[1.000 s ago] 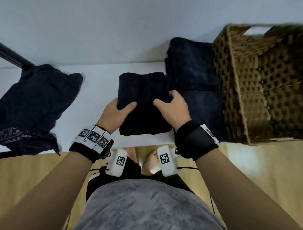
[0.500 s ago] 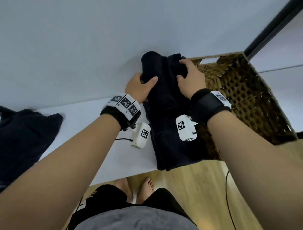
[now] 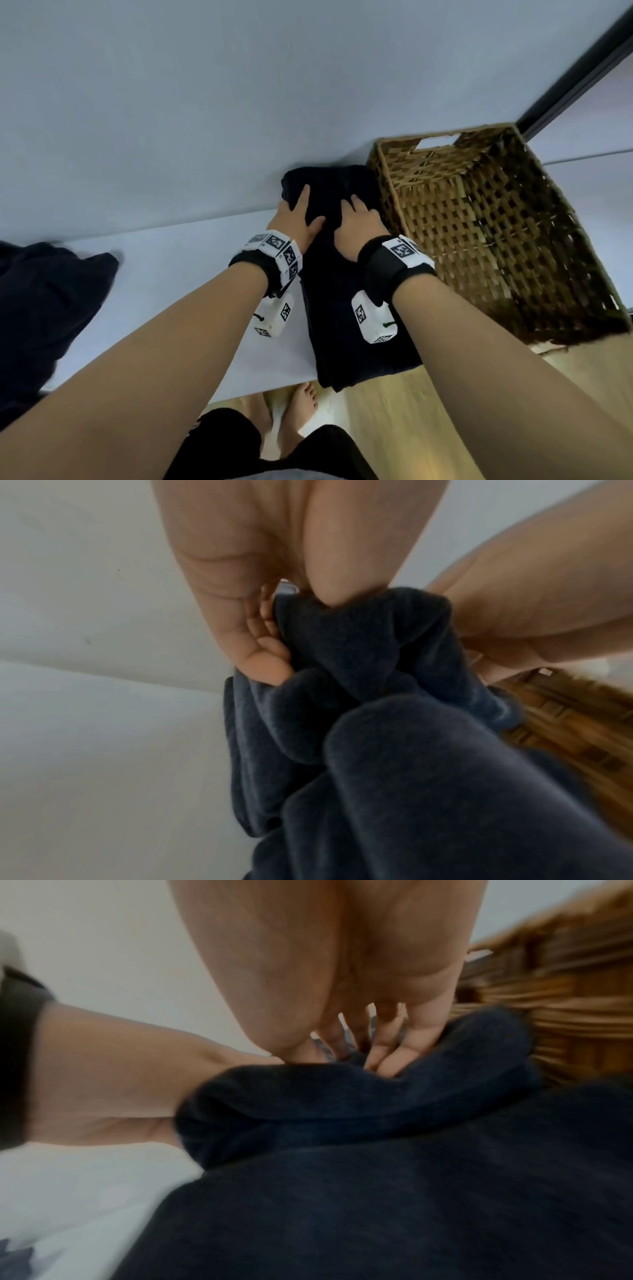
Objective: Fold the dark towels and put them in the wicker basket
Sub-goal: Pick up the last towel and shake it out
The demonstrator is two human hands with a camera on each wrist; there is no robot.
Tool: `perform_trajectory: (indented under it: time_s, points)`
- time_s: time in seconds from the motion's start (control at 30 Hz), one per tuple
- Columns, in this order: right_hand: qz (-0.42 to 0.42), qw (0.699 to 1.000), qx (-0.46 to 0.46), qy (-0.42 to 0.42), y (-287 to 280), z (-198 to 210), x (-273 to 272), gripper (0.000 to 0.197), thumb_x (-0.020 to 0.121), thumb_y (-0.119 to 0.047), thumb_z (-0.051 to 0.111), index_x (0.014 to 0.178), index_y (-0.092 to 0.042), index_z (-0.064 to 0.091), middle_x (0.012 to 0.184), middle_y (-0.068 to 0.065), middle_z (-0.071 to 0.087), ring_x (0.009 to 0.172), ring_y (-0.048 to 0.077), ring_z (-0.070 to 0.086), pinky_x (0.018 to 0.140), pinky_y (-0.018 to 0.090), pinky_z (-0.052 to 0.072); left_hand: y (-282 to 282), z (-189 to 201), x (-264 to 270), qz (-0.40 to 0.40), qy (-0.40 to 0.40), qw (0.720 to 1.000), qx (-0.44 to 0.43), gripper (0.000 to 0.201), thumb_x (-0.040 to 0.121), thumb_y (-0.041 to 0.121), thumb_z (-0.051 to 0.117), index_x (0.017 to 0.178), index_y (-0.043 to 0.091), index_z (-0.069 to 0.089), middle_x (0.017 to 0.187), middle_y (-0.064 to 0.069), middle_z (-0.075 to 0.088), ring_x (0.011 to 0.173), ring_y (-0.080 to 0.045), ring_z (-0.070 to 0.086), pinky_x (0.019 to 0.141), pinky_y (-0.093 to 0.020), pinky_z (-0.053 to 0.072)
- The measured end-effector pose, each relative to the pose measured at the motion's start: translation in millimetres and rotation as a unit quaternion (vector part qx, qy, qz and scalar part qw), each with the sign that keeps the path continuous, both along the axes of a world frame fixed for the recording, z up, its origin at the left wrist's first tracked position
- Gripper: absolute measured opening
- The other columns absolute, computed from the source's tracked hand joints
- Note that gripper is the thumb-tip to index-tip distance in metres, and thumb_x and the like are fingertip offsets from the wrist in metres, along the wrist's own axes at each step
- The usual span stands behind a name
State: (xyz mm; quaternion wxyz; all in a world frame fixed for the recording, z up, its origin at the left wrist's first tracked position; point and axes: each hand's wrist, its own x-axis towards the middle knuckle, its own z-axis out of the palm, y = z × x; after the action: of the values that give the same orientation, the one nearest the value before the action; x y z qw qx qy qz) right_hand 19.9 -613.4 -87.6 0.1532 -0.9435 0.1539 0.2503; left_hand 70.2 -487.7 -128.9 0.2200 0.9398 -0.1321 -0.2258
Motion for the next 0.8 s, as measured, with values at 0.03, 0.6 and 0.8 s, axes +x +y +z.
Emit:
perform_trajectory:
  time_s: [0.03,0.6,0.8]
  points:
    - [0.004,1.0,-0.004,0.01,-5,-5,1,0.067,0.1,-0.021,0.042,0.156,-0.009,0.008,0.164,0.005,0.0,0.146,0.033,0.019,0.118,0.037,0.021,1,-3,1,-0.005,-0.001,1.0,0.007,0.071,0.098,0.052,0.04,0.155,0.032,0.002,0.147,-0.026,0.031,0.121,-0.037,0.051,0.09,-0.034,0.045]
    - [0.068,0.985,0.135,-0.083,147,52,3,0.031,0.095,-0.021,0.045,0.115,-0.01,0.066,0.118,0.008,0.066,0.111,0.027,0.059,0.095,0.033,0.047,254,38,-37,0.241,0.075,0.958,-0.135,0.024,0.097,0.018,0.051,0.117,0.017,0.064,0.097,0.001,0.061,0.072,-0.017,0.069,0.077,-0.041,0.059]
    - [0.115,0.978,0.175,-0.012,281,16,2,0.04,0.099,-0.033,0.038,0.064,-0.014,0.044,0.073,0.007,0.054,0.079,0.03,0.054,0.068,0.031,0.04,423,4,-74,0.301,0.051,0.949,0.078,0.023,0.088,0.012,0.063,0.11,0.009,0.071,0.108,-0.009,0.069,0.101,-0.025,0.063,0.085,-0.024,0.046]
